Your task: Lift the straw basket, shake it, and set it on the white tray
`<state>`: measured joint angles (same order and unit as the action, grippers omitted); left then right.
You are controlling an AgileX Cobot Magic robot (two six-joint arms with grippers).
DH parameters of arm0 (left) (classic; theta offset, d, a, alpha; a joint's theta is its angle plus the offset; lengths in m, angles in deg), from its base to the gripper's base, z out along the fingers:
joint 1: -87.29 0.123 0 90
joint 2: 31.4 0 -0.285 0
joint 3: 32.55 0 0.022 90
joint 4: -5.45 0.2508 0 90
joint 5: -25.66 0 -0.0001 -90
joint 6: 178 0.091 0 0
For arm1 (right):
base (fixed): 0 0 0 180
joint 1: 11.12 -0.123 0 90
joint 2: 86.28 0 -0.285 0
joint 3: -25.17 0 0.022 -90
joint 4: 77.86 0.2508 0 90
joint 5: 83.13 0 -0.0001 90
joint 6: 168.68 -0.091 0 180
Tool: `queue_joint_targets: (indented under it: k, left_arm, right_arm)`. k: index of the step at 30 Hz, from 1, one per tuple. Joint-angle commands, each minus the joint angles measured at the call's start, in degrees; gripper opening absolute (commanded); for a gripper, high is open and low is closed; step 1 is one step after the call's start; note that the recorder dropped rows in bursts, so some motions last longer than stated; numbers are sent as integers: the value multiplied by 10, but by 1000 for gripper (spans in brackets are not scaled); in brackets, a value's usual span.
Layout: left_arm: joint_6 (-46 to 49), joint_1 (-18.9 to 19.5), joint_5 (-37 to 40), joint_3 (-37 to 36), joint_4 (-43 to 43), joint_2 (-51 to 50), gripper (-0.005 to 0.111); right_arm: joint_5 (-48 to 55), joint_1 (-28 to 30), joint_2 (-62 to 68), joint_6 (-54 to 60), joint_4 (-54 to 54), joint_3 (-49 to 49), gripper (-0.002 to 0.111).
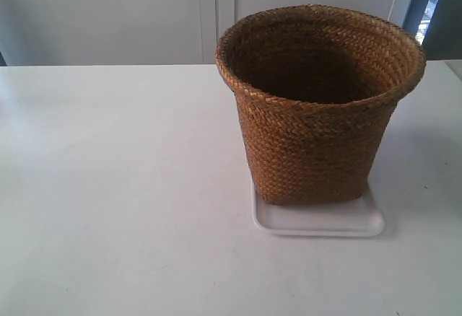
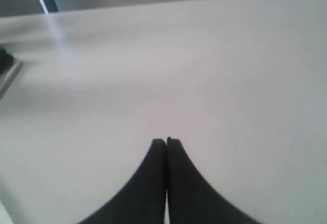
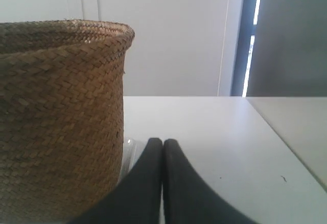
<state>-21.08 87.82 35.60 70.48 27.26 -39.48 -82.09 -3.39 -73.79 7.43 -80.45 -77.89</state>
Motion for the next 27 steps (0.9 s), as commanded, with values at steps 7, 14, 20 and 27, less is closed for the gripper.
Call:
queue_joint_targets:
  k: [7, 14, 20, 27]
  left_arm:
    - [-14, 1, 17, -2, -10, 3, 0]
    - [-9, 1, 16, -2, -10, 3, 0]
    - [-9, 1, 16, -2, -10, 3, 0]
    - [-9, 1, 16, -2, -10, 3, 0]
  right_arm:
    - [15, 3, -2, -5, -4, 3, 0]
    - [15, 3, -2, -5, -4, 3, 0]
    - [15, 3, -2, -5, -4, 3, 0]
    - [15, 3, -2, -5, -4, 3, 0]
